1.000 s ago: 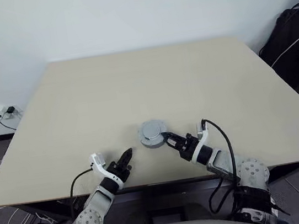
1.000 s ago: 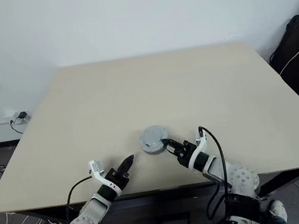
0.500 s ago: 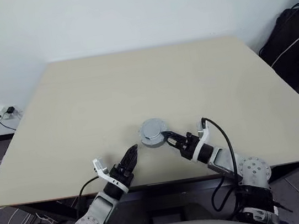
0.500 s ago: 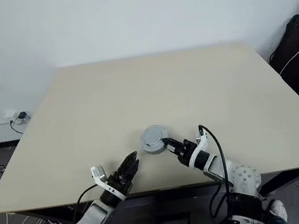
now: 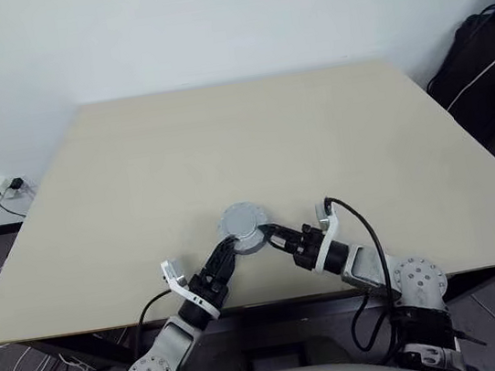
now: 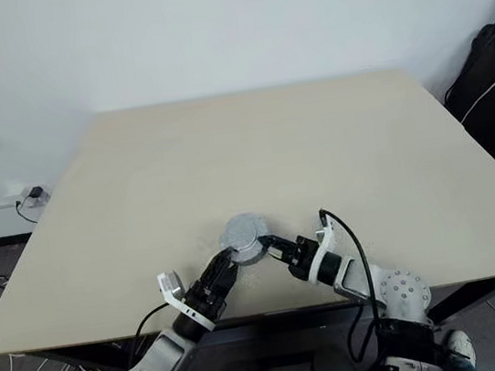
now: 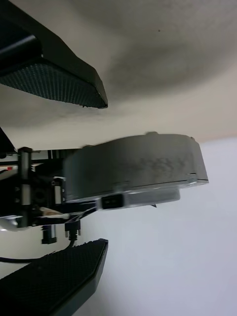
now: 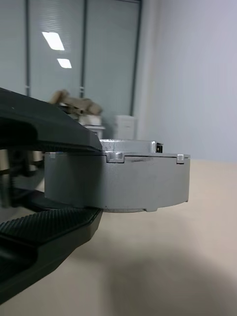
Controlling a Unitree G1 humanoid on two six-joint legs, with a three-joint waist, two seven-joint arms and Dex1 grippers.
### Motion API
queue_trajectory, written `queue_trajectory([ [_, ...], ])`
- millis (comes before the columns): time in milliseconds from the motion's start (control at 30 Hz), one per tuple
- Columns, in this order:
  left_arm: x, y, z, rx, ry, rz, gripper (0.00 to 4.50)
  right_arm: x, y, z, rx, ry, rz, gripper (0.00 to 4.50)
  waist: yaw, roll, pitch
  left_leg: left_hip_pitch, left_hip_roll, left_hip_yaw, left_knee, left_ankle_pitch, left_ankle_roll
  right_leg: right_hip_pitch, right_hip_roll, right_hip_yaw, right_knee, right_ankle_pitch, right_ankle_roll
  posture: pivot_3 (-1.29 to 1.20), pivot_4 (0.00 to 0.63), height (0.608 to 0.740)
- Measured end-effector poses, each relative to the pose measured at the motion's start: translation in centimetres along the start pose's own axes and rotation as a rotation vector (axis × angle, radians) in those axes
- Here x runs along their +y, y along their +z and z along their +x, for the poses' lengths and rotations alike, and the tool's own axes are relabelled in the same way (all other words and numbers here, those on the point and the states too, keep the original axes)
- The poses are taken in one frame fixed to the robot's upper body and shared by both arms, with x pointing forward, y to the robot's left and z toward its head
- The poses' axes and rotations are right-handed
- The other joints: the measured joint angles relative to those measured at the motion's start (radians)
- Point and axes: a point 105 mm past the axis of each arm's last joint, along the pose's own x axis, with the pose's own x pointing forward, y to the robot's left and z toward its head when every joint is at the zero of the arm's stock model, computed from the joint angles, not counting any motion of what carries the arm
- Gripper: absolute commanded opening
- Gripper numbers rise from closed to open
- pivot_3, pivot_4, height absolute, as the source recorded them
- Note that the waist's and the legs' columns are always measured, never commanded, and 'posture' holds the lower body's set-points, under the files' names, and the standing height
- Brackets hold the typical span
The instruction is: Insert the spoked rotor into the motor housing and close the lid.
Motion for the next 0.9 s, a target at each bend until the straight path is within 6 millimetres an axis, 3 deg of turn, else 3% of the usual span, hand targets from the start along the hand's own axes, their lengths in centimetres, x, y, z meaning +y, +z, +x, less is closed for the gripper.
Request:
queue_trajectory([
  [167,-0.1,0.0,0.1,-0.005,-0.005,0.001,4.46,0.0,-2.0,0.0,0.088,0.011,0.017,1.31,0.0,0.0,0.0,0.0,0.0,0.0,0.001,0.0,0.0,0.0,0.0,0.0,0.0,0.0,0.0,0.0,0.0,0.74],
  [433,-0.2,-0.1,0.3,-0.002,-0.015,-0.007,4.46,0.0,-2.1,0.0,0.109,0.002,0.002,1.31,0.001,0.0,0.0,0.0,0.0,0.001,0.005,-0.001,-0.001,0.002,0.0,0.0,0.001,0.0,0.0,0.0,0.0,0.74],
  [667,-0.2,0.0,0.3,-0.012,-0.007,-0.026,2.29,0.3,-1.7,0.0,0.087,0.021,0.003,1.31,0.001,0.0,-0.001,0.0,0.0,0.002,0.006,-0.001,0.0,0.002,0.0,0.0,0.001,0.0,0.0,0.0,0.0,0.74],
  [900,-0.4,0.1,0.3,-0.025,-0.021,-0.044,2.25,0.5,-1.5,0.1,0.08,0.022,-0.012,1.31,0.001,0.0,-0.001,0.0,0.0,0.002,0.006,0.0,0.001,0.002,0.0,0.0,0.001,0.001,0.0,0.0,0.0,0.74],
])
